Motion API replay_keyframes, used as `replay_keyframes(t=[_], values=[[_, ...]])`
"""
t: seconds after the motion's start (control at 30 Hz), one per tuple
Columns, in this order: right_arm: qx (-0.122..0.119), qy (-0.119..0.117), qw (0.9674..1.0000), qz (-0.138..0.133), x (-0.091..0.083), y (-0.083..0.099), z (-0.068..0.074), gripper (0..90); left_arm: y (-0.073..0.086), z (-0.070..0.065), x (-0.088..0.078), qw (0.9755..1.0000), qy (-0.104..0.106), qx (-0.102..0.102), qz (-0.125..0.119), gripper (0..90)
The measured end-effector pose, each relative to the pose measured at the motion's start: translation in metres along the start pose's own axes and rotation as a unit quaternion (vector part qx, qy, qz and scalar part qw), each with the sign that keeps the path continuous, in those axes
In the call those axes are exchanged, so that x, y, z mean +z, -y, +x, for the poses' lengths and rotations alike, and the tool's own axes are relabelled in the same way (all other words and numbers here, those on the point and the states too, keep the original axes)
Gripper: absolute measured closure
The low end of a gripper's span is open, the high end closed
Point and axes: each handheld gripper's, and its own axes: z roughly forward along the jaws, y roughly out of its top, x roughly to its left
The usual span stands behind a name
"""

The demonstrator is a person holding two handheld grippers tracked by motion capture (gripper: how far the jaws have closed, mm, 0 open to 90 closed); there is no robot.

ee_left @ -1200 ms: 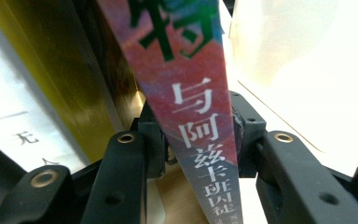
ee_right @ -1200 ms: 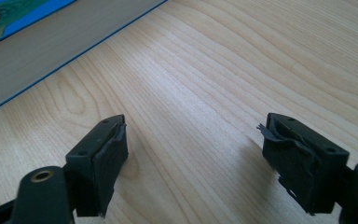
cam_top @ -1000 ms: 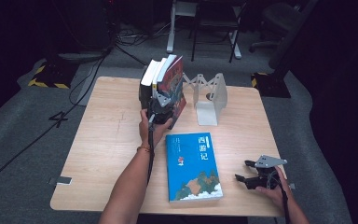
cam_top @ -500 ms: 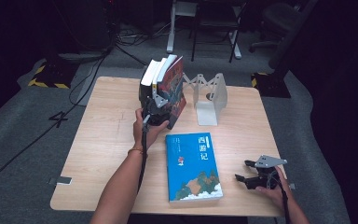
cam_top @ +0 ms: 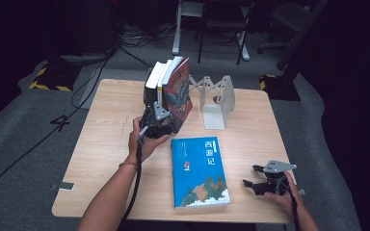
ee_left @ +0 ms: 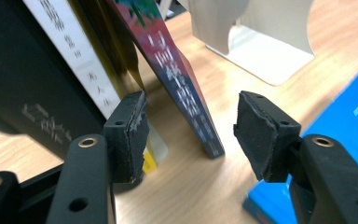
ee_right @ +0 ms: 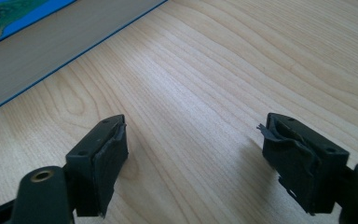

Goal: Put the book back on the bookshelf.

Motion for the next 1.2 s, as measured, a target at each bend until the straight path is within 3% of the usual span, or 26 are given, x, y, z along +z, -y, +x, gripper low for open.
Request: replay_keyframes(t=[0.33, 0.43, 0.67, 0.93, 1.1, 1.2], values=[[0.0, 0.001, 1.0, 0.0, 0.0, 0.0, 0.0, 22.3, 0.025, -0.001, -0.025, 0.9991, 0.026, 0.024, 0.024, 40.6], [0.001, 0.001, 1.0, 0.0, 0.0, 0.0, 0.0, 22.3, 0.035, -0.002, -0.032, 0.9978, 0.044, 0.036, 0.034, 40.5], [0.001, 0.001, 1.0, 0.001, 0.0, 0.0, 0.0, 22.3, 0.055, -0.014, -0.045, 0.9936, 0.073, 0.068, 0.052, 40.1], [0.001, 0.002, 1.0, 0.002, 0.0, 0.0, 0.001, 22.3, 0.077, -0.033, -0.051, 0.9864, 0.103, 0.105, 0.073, 38.2], [0.001, 0.004, 1.0, 0.003, 0.0, 0.0, 0.001, 22.4, 0.091, -0.04, -0.056, 0.9832, 0.123, 0.107, 0.082, 36.3], [0.0, 0.003, 1.0, 0.003, -0.001, 0.0, 0.002, 22.5, 0.097, -0.042, -0.058, 0.9827, 0.127, 0.103, 0.087, 35.0]])
